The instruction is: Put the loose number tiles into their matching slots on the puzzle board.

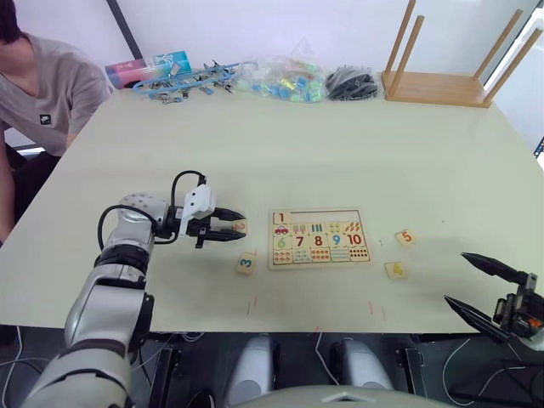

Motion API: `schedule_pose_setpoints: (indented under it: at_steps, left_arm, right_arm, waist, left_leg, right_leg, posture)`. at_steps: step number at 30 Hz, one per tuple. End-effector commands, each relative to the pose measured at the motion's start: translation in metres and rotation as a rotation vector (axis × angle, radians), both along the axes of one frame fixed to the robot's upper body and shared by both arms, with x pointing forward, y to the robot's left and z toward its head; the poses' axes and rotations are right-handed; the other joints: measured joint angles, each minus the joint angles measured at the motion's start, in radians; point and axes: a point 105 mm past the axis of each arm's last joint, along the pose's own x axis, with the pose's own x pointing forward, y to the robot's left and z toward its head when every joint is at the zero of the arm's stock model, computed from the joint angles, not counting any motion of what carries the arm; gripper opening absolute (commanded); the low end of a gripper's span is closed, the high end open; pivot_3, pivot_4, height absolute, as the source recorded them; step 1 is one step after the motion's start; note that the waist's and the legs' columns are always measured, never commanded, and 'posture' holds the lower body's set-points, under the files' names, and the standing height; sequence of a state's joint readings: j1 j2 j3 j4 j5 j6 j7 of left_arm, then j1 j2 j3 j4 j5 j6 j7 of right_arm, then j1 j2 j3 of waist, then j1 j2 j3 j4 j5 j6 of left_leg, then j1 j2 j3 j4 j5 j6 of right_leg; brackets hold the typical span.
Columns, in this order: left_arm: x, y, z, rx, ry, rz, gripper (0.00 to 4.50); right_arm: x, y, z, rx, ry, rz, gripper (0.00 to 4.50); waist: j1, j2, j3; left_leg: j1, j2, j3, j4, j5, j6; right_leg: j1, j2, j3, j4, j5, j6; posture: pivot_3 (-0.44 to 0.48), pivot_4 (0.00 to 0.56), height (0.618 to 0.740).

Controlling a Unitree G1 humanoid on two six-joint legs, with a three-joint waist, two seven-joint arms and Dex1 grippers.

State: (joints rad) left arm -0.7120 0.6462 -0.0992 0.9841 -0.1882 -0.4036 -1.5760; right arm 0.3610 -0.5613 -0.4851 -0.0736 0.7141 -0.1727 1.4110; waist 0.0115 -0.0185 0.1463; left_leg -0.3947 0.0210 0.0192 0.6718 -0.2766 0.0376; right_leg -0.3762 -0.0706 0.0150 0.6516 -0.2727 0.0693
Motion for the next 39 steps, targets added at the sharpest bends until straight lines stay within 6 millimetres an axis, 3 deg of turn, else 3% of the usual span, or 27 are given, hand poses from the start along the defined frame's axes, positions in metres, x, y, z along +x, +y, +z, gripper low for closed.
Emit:
schedule_pose_setpoints:
  at_steps: [1, 4, 11, 15, 21, 26, 32, 39]
  left_arm:
    - [-0.002, 0.009, 0.019, -0.071, -0.063, 0.094, 1.54]
    - [-0.013, 0.011, 0.022, -0.094, -0.065, 0.165, 1.54]
    - [-0.043, 0.017, 0.028, -0.165, -0.046, 0.545, 1.54]
    - [-0.049, 0.021, 0.027, -0.166, -0.061, 0.759, 1.54]
    - [-0.064, 0.002, 0.014, -0.276, 0.012, 1.138, 1.54]
    - [-0.078, 0.003, 0.005, -0.283, 0.061, 1.391, 1.54]
    - [-0.085, 0.013, 0.005, -0.251, 0.028, 1.554, 1.54]
    - [-0.091, 0.016, -0.006, -0.314, 0.103, 1.693, 1.54]
  right_arm:
    - [0.001, -0.003, 0.007, -0.012, -0.023, 0.042, 4.5]
    - [0.001, -0.003, 0.007, -0.012, -0.02, 0.06, 4.5]
    - [0.002, -0.004, 0.011, -0.014, -0.008, 0.082, 4.5]
    - [0.0, -0.003, 0.013, -0.017, -0.001, 0.106, 4.5]
    - [-0.003, -0.005, 0.008, -0.043, 0.025, 0.159, 4.5]
    - [-0.006, -0.005, 0.009, -0.066, 0.006, 0.216, 4.5]
    - [-0.006, -0.005, 0.007, -0.084, 0.016, 0.243, 4.5]
    - [-0.003, -0.006, 0.007, -0.084, 0.006, 0.25, 4.5]
  waist:
    - [-0.001, 0.0, 0.0]
    - [0.0, 0.0, 0.0]
    - [0.004, 0.001, 0.001]
    - [0.004, 0.001, 0.0]
    - [0.003, 0.002, 0.0]
    - [0.003, 0.001, 0.0]
    - [0.003, 0.001, -0.001]
    - [0.003, 0.001, -0.001]
  left_leg:
    - [0.0, 0.001, 0.0, 0.0, 0.0, 0.0]
    - [0.0, 0.001, -0.001, 0.0, 0.0, 0.0]
    - [0.0, 0.002, -0.001, -0.001, 0.0, 0.0]
    - [0.0, 0.001, -0.002, -0.001, 0.0, 0.0]
    - [0.0, 0.0, -0.001, -0.001, 0.0, 0.0]
    - [0.0, -0.001, -0.002, -0.001, 0.0, 0.0]
    - [0.001, -0.001, -0.001, -0.001, 0.0, 0.0]
    - [0.001, -0.001, -0.001, -0.001, 0.0, 0.0]
  right_leg:
    - [0.0, 0.0, 0.0, 0.0, 0.0, 0.0]
    - [0.0, 0.0, 0.0, 0.0, 0.0, 0.0]
    - [0.0, -0.004, 0.0, 0.0, 0.0, 0.0]
    - [0.001, -0.009, -0.001, 0.0, 0.0, 0.0]
    - [0.001, -0.008, -0.001, -0.002, 0.0, 0.0]
    - [0.001, -0.007, 0.0, -0.002, 0.0, 0.0]
    - [0.002, -0.006, 0.0, -0.002, 0.0, 0.0]
    - [0.002, -0.006, 0.0, -0.004, 0.0, 0.0]
  posture:
    - [0.0, 0.15, 0.74]
    - [0.0, 0.15, 0.74]
    - [0.0, 0.15, 0.74]
    - [0.0, 0.15, 0.74]
    - [0.0, 0.15, 0.74]
    - [0.0, 0.15, 0.74]
    - [0.0, 0.15, 0.74]
    - [0.0, 0.15, 0.74]
